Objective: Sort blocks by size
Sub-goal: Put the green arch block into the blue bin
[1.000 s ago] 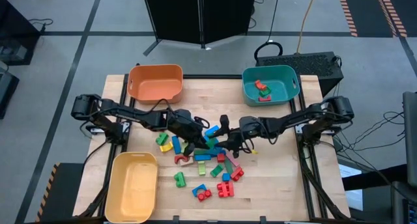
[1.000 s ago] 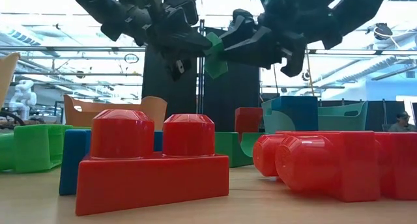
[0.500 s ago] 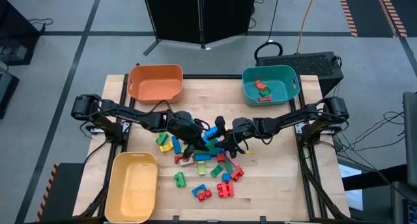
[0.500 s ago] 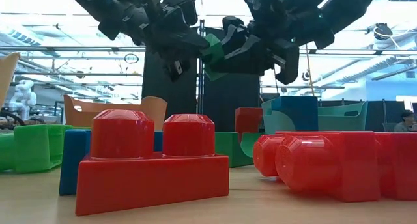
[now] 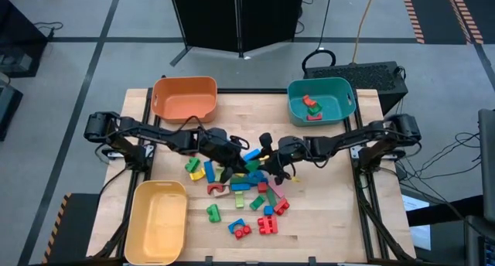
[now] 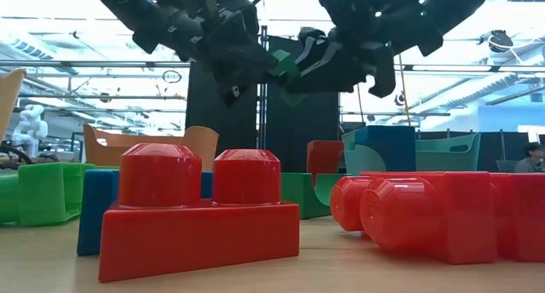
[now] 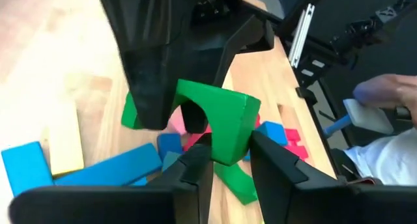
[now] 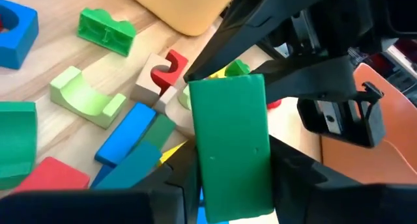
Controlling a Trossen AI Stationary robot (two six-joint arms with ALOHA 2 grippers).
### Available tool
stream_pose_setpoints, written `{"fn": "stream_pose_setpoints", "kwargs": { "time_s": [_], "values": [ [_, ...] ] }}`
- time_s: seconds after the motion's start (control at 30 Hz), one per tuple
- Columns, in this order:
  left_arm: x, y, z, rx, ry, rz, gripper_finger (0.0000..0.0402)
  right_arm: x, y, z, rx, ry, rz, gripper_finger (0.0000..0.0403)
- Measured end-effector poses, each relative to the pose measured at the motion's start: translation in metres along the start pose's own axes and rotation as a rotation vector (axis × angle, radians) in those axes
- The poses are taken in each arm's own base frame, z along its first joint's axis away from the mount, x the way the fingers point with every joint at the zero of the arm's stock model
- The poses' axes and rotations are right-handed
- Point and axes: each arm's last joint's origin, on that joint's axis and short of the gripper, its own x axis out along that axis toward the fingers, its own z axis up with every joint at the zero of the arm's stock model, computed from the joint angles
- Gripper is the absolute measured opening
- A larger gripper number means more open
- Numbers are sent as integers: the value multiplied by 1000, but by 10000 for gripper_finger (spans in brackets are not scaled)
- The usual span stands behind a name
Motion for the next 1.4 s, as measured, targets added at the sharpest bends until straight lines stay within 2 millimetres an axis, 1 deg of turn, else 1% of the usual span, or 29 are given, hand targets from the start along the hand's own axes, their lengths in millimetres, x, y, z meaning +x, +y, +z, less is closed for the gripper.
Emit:
{"fn": "stream_pose_setpoints", "kwargs": {
  "time_s": [0.07,0.2,0.33,0.43,0.53,0.7,0.83,0.9,1.0,1.1,1.17,1.23,1.4],
  "values": [
    [0,0,1,0,-5,0,95,-5,-3,2,5,-2,-5,118],
    [1,2,-4,-16,32,5,98,-14,-13,7,38,-15,-54,118],
    [0,1,-2,-10,17,-4,98,-20,-15,6,66,-16,-26,118],
    [-4,0,-2,-17,31,5,98,-29,-24,7,78,-5,-57,119],
    [-13,-2,-2,-26,46,83,98,-41,-31,3,120,44,-58,119],
    [-35,-6,0,-29,45,263,98,-68,-45,2,171,84,-87,121],
    [-49,-11,-1,-32,56,354,98,-90,-52,-1,210,128,-104,122],
    [-53,-13,-1,-28,39,384,98,-102,-55,-3,234,151,-118,122],
    [-58,-15,-7,-50,64,458,97,-119,-61,-8,273,189,-153,122],
    [-64,-15,-13,-122,86,560,97,-133,-69,-13,335,209,-203,122],
    [-64,-15,-14,-174,73,604,97,-143,-74,-20,392,247,-242,122],
    [-65,-15,-21,-201,112,649,97,-151,-79,-25,436,273,-293,123],
    [-66,-18,-25,-237,124,676,97,-167,-91,-44,540,358,-392,123]
  ]
}}
